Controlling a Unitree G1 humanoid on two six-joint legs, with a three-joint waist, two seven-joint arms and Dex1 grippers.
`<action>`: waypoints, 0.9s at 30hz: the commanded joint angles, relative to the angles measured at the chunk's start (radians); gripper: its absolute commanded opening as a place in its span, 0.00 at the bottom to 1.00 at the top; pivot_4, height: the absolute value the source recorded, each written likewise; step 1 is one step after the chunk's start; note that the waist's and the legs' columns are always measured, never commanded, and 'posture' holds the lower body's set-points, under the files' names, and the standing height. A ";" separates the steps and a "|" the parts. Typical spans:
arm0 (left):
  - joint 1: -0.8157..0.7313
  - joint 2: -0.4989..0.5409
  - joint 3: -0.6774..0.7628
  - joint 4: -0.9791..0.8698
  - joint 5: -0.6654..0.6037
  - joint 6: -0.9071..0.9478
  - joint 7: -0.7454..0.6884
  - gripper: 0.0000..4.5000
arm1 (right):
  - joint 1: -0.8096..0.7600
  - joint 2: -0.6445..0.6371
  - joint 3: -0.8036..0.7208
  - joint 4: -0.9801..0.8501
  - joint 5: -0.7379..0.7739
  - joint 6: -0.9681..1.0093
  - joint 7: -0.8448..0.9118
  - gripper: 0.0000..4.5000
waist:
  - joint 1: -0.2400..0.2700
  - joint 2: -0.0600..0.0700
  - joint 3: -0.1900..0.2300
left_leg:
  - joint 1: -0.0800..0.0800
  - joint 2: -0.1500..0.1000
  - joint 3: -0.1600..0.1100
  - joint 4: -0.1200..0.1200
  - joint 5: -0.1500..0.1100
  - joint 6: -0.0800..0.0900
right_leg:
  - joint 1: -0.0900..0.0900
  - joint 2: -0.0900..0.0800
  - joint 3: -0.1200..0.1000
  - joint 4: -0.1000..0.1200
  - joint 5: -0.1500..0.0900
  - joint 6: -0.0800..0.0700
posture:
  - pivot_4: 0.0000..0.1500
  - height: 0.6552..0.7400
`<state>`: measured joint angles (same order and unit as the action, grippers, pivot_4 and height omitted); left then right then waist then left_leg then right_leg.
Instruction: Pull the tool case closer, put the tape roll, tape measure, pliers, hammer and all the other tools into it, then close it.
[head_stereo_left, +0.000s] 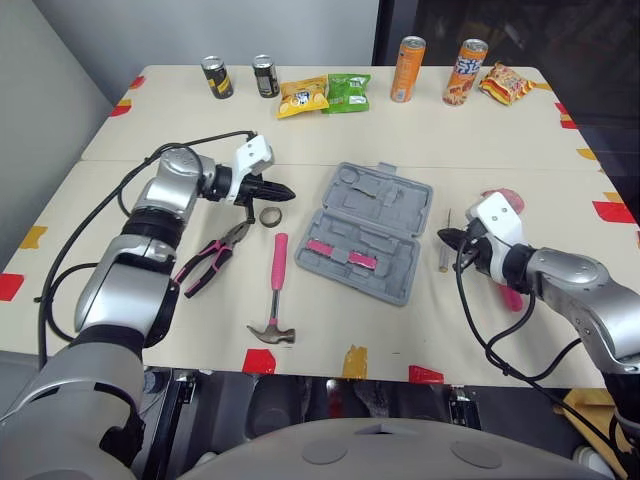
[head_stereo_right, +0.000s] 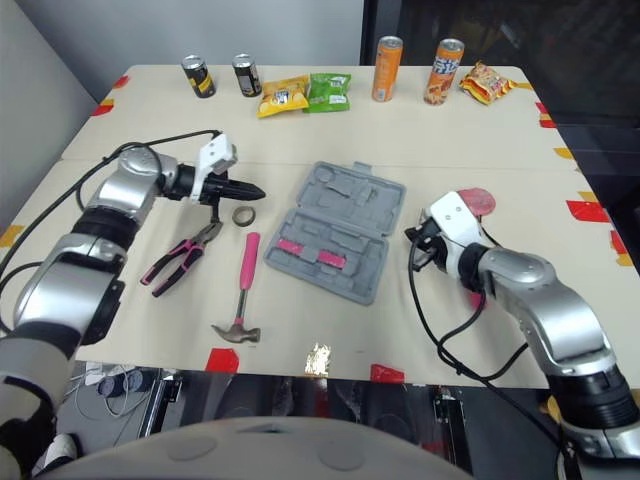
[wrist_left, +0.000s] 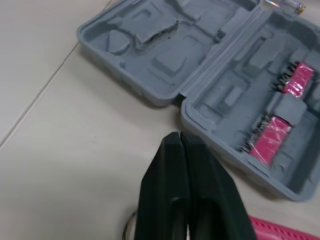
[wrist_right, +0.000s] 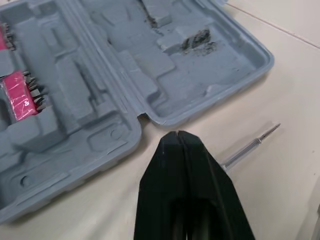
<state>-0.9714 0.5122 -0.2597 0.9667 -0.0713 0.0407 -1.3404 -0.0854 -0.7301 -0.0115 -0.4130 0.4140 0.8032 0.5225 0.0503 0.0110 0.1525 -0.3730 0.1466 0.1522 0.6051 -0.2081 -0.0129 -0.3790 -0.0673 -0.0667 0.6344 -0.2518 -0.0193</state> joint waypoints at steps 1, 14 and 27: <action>-0.062 -0.040 -0.006 0.117 0.062 -0.082 0.033 0.00 | -0.043 -0.013 0.039 0.015 -0.030 0.024 0.016 0.00 | 0.001 0.000 0.000 | -0.001 0.000 0.000 0.001 0.000 0.000 | -0.001 0.000 0.000 0.001 0.000 0.000 | 1.00 1.00; -0.128 -0.169 -0.005 0.297 0.196 -0.176 0.198 0.00 | -0.170 -0.030 0.160 0.161 -0.129 0.044 0.106 0.00 | 0.008 -0.001 0.001 | -0.011 0.000 -0.001 0.011 0.000 0.000 | -0.010 -0.002 0.000 0.011 0.000 -0.001 | 1.00 1.00; -0.127 -0.231 0.005 0.320 0.236 -0.185 0.158 0.00 | -0.308 -0.009 0.308 0.297 -0.210 0.025 0.236 0.00 | 0.010 -0.002 0.001 | -0.011 0.000 -0.001 0.011 0.000 0.000 | -0.010 -0.002 0.000 0.012 -0.001 -0.002 | 1.00 1.00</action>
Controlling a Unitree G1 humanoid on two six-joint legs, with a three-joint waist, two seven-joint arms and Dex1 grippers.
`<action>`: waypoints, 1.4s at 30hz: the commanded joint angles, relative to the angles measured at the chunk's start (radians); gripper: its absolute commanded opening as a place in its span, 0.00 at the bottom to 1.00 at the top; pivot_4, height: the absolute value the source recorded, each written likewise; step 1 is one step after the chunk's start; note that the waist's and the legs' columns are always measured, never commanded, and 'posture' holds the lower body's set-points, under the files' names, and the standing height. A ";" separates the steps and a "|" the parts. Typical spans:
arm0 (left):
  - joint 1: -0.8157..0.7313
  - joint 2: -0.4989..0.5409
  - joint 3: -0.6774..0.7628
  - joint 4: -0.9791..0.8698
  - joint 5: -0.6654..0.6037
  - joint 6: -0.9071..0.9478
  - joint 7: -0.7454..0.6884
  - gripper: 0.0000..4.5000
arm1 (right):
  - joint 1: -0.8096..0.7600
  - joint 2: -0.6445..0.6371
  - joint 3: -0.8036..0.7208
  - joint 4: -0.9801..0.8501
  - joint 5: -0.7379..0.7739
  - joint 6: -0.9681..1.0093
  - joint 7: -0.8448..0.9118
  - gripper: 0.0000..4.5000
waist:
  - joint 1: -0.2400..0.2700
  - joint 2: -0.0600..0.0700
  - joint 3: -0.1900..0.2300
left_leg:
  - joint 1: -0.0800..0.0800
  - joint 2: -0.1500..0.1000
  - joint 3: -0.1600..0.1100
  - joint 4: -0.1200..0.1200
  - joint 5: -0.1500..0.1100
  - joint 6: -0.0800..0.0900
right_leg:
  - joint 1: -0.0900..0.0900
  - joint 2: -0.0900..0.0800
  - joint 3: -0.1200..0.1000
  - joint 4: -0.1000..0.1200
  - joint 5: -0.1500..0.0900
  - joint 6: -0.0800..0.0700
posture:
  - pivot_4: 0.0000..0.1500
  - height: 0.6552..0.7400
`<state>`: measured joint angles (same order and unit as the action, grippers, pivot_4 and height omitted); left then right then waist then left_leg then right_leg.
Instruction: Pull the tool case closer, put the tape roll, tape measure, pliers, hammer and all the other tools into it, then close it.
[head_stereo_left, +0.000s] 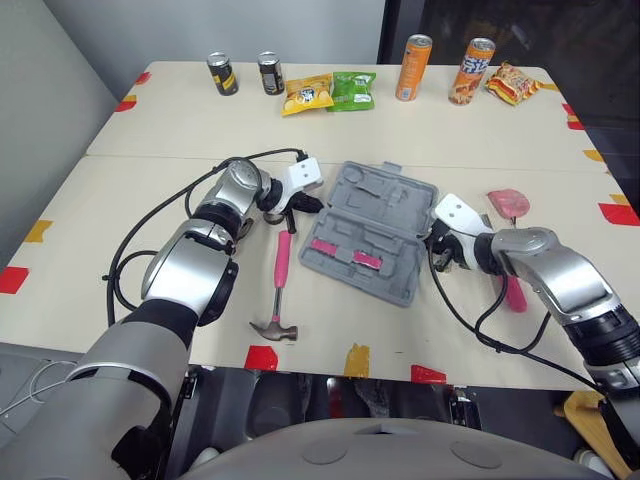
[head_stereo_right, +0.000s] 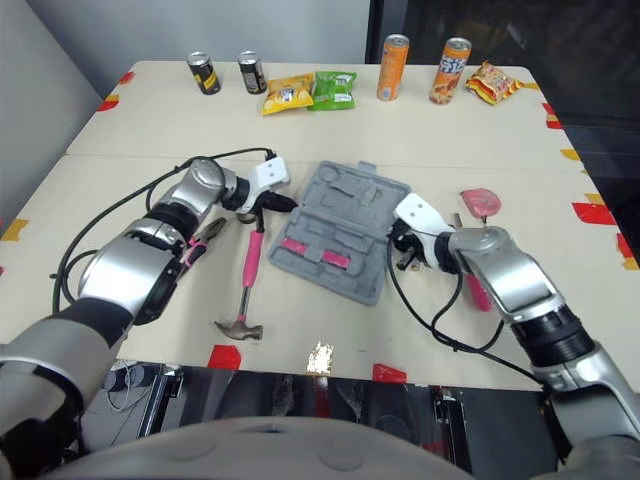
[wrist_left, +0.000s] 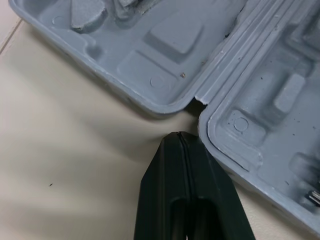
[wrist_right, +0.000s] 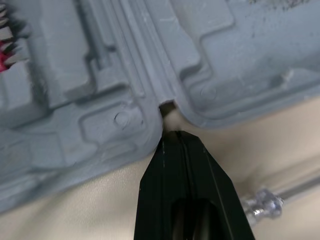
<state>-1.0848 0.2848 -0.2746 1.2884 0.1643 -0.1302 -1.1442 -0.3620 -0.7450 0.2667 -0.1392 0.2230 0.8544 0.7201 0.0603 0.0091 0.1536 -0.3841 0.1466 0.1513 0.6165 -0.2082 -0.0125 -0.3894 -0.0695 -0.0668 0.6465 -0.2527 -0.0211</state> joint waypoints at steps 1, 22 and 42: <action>-0.012 -0.003 0.022 -0.005 -0.002 -0.013 -0.048 0.00 | -0.043 0.008 0.037 0.038 -0.024 -0.036 0.051 0.00 | -0.001 0.000 0.000 | 0.000 0.000 0.000 0.000 0.000 0.000 | 0.000 0.000 0.000 0.000 0.000 0.000 | 1.00 1.00; 0.382 0.073 0.057 -0.704 -0.124 0.332 -0.176 0.00 | -0.072 -0.059 0.063 0.027 -0.068 -0.143 0.297 0.00 | 0.006 0.000 0.000 | -0.002 0.001 0.001 0.000 0.000 0.000 | -0.004 0.000 0.000 0.002 -0.001 -0.002 | 1.00 1.00; 0.654 0.170 0.021 -1.207 -0.210 0.627 -0.095 0.00 | 0.025 -0.085 0.043 -0.110 -0.050 -0.099 0.309 0.00 | 0.003 0.000 0.000 | -0.006 0.001 0.001 0.000 0.000 0.000 | -0.009 0.000 0.000 0.003 -0.002 -0.003 | 1.00 1.00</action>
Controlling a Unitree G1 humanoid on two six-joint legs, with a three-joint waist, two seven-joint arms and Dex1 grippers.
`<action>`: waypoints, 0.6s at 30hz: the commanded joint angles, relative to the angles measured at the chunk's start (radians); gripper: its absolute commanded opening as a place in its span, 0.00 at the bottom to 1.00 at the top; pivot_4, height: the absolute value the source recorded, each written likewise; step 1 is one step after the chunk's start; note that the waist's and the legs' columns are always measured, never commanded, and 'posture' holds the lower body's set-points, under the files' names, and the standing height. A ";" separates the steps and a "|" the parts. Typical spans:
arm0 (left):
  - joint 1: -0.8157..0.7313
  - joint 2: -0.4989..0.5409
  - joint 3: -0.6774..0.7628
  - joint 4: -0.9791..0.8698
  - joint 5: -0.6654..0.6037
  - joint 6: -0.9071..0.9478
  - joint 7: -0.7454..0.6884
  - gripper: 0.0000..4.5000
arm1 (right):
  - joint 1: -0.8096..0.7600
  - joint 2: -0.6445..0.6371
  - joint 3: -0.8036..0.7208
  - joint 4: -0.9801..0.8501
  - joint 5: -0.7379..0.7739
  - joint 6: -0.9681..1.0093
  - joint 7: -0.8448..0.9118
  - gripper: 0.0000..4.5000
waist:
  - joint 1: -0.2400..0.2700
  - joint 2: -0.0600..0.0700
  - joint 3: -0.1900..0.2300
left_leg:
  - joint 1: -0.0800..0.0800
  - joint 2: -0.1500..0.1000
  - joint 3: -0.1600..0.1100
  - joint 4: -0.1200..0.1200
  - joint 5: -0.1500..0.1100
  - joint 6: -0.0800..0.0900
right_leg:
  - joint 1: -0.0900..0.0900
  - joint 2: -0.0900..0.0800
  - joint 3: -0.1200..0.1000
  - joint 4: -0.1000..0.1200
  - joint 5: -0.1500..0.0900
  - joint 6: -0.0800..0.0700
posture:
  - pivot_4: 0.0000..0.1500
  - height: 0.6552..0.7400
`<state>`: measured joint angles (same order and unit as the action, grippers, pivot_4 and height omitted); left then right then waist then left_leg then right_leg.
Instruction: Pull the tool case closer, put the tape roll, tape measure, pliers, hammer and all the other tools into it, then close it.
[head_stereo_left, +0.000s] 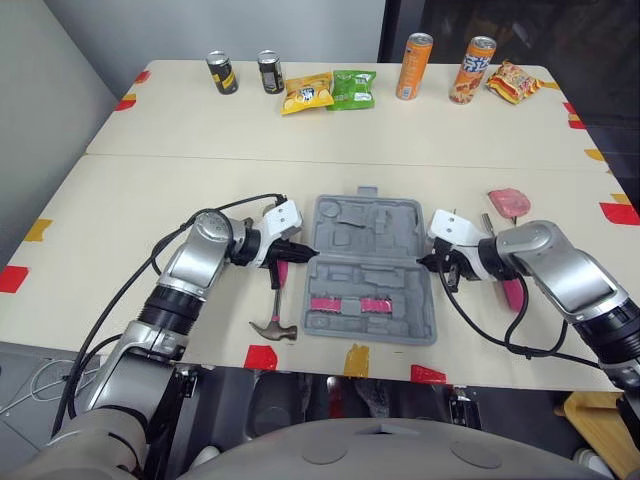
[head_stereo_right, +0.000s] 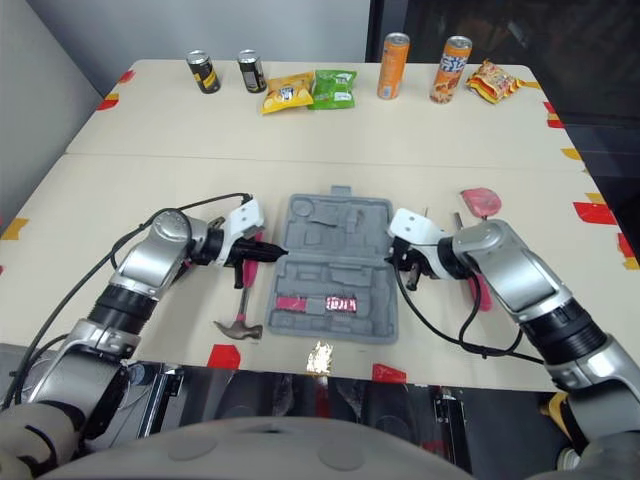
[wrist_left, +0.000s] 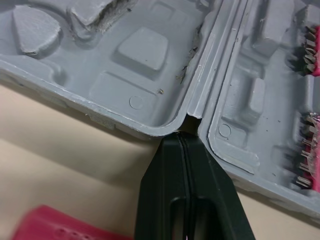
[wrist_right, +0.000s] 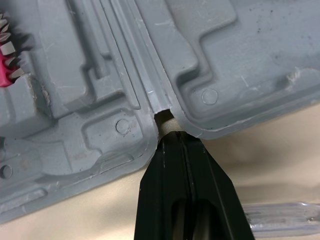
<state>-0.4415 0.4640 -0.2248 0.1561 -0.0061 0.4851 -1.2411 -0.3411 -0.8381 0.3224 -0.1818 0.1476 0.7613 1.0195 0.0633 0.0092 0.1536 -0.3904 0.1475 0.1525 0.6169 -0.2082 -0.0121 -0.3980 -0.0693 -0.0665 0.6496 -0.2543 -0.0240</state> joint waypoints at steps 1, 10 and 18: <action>0.016 -0.005 -0.030 -0.085 -0.044 0.018 0.004 0.00 | 0.008 0.008 -0.014 -0.075 0.027 -0.003 0.010 0.00 | 0.000 0.000 0.000 | 0.000 0.000 0.000 0.000 0.000 0.000 | 0.000 0.000 0.000 0.000 0.000 0.000 | 1.00 1.00; 0.079 0.049 -0.030 -0.167 -0.077 0.057 0.021 0.00 | 0.068 0.020 -0.017 -0.172 0.053 0.048 -0.003 0.00 | -0.005 0.000 0.000 | 0.000 0.000 0.000 0.000 0.000 0.000 | 0.000 0.000 0.000 0.000 0.000 0.000 | 1.00 1.00; 0.143 0.092 -0.031 -0.239 -0.110 0.087 0.042 0.00 | 0.127 0.021 -0.033 -0.241 0.073 0.082 -0.029 0.00 | -0.011 0.001 0.000 | 0.001 0.000 0.000 0.000 0.000 0.000 | 0.000 0.001 0.000 0.000 0.000 0.000 | 1.00 1.00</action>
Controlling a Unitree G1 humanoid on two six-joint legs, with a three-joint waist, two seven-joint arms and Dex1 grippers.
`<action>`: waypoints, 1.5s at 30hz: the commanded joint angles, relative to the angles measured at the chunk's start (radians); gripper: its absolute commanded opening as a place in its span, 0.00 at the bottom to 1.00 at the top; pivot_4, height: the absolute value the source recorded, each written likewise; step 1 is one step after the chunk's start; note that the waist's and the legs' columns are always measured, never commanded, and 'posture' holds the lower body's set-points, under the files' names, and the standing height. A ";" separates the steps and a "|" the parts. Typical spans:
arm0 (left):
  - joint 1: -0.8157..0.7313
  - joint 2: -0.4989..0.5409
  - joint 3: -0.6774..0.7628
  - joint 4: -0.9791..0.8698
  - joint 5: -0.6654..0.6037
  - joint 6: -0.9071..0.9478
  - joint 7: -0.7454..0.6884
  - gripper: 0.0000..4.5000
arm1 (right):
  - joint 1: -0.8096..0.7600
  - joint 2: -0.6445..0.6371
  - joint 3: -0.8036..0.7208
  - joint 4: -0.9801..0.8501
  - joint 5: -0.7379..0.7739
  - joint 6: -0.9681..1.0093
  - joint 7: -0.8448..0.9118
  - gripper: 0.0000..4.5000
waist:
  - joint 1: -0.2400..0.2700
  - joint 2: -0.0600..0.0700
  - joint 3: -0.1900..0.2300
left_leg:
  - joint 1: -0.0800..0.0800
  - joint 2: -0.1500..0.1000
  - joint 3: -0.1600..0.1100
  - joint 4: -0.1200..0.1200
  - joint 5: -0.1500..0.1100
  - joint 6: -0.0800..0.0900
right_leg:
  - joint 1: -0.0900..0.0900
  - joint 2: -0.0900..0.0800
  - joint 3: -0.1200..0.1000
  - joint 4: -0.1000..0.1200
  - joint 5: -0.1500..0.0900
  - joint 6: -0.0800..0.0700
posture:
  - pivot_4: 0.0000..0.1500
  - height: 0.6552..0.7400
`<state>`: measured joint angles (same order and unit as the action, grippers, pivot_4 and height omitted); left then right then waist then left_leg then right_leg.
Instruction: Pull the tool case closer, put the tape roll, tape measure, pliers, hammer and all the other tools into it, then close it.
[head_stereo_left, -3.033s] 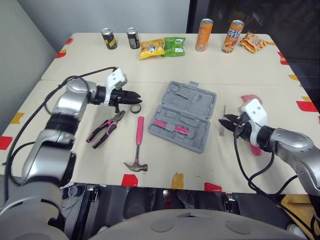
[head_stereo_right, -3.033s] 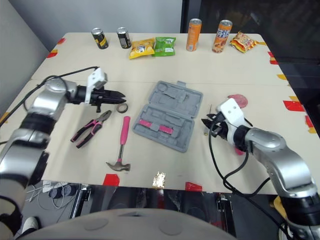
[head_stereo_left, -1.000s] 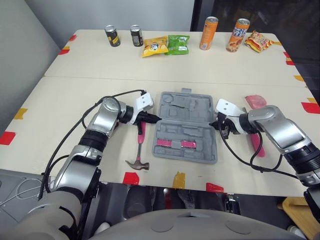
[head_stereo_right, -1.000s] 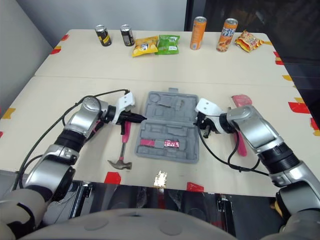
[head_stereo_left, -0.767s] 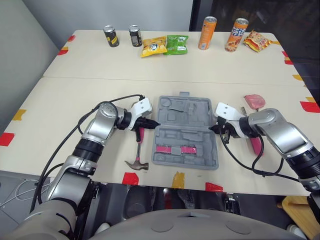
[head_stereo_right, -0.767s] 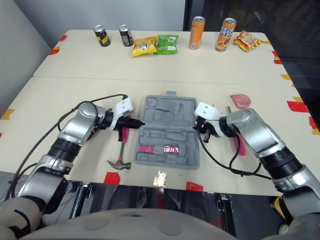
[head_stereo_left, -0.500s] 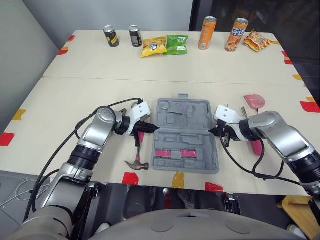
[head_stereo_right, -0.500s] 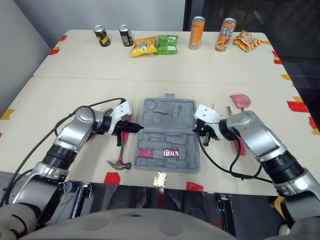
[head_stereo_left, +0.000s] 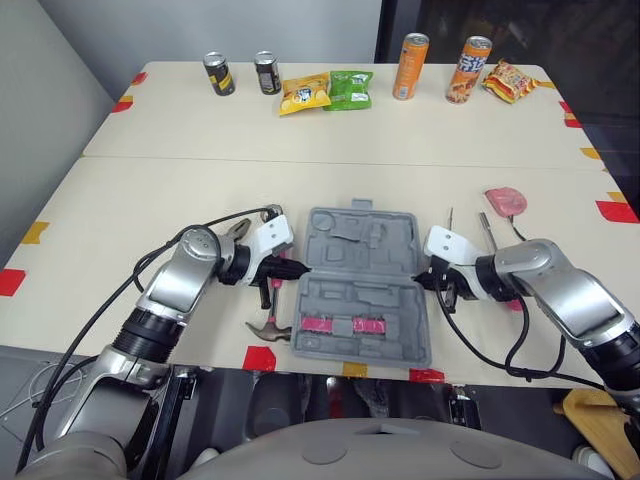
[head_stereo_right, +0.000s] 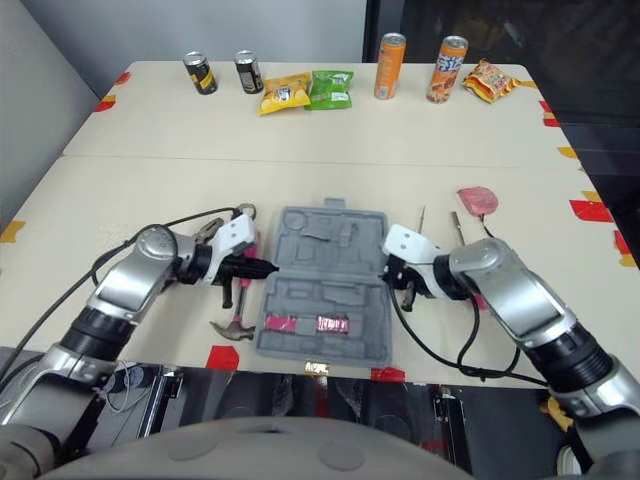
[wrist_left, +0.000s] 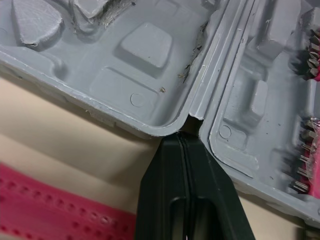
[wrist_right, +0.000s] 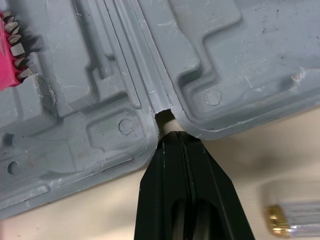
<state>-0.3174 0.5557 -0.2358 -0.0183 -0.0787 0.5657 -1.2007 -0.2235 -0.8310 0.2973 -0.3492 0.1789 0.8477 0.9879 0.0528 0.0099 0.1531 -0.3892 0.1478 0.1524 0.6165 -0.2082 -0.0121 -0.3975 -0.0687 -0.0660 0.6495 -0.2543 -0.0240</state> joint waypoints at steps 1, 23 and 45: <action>0.028 0.005 -0.020 -0.074 -0.042 0.010 0.004 0.00 | 0.017 0.014 -0.010 -0.080 0.044 -0.001 0.001 0.00 | -0.001 0.000 0.000 | 0.000 0.000 0.000 0.000 0.000 0.000 | 0.000 0.000 0.000 0.000 0.000 0.000 | 1.00 1.00; 0.185 0.088 -0.030 -0.241 -0.126 0.088 0.060 0.00 | 0.168 -0.007 -0.047 -0.254 0.129 0.094 -0.069 0.00 | -0.003 0.000 0.000 | 0.004 0.000 0.000 -0.001 0.000 -0.001 | 0.003 0.001 0.001 -0.001 0.000 0.000 | 1.00 1.00; 0.226 0.109 -0.047 -0.255 -0.154 0.083 0.090 0.00 | 0.204 -0.029 -0.070 -0.259 0.159 0.092 -0.101 0.00 | -0.003 0.001 -0.001 | 0.005 0.000 0.000 -0.002 0.000 -0.001 | 0.004 0.001 0.001 -0.002 0.000 0.000 | 1.00 1.00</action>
<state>-0.1055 0.6669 -0.2550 -0.2468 -0.2120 0.6566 -1.1034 -0.0186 -0.8598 0.2414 -0.5611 0.3124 0.9640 0.8843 0.0495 0.0111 0.1522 -0.3839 0.1478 0.1529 0.6149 -0.2086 -0.0134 -0.3930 -0.0680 -0.0647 0.6479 -0.2544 -0.0237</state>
